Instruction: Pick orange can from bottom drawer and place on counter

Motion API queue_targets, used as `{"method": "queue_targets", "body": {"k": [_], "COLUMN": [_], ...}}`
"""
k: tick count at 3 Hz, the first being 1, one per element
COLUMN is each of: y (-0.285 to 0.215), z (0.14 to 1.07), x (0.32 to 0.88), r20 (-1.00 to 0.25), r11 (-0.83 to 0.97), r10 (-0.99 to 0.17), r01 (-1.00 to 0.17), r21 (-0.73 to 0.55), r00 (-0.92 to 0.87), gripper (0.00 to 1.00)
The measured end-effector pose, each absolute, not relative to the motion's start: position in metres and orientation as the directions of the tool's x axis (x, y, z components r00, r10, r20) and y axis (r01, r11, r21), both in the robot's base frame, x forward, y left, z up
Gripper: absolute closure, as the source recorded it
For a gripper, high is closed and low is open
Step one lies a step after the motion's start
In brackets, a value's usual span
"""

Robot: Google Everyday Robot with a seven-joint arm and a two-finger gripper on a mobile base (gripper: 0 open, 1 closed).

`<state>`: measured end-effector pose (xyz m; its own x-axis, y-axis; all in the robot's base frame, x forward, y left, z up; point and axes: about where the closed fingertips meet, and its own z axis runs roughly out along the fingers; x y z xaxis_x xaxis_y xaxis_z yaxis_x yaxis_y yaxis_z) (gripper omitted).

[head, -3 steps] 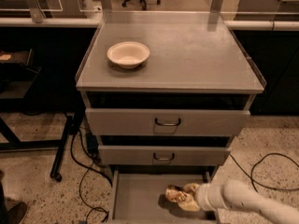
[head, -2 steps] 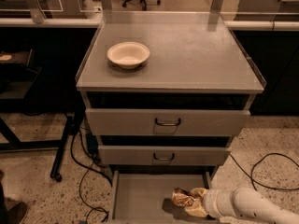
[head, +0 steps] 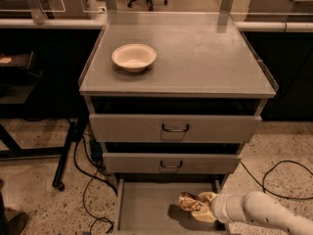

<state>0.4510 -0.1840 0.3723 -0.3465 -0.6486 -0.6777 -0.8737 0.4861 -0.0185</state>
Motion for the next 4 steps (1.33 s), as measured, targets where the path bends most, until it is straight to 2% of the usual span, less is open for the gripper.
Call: {"method": "queue_targets", "body": {"k": [2,4], "y": [-0.197,-0.197], "z": [0.444,0.46], "x": [0.467,0.472], "r20": [-0.657,-0.648], "r11": [0.505,0.503], "r10": [-0.68,-0.693], "r01": [-0.857,-0.856], "r21": [-0.097,-0.121], "r00": [-0.326,-0.315], "gripper": [1.0,1.0]}}
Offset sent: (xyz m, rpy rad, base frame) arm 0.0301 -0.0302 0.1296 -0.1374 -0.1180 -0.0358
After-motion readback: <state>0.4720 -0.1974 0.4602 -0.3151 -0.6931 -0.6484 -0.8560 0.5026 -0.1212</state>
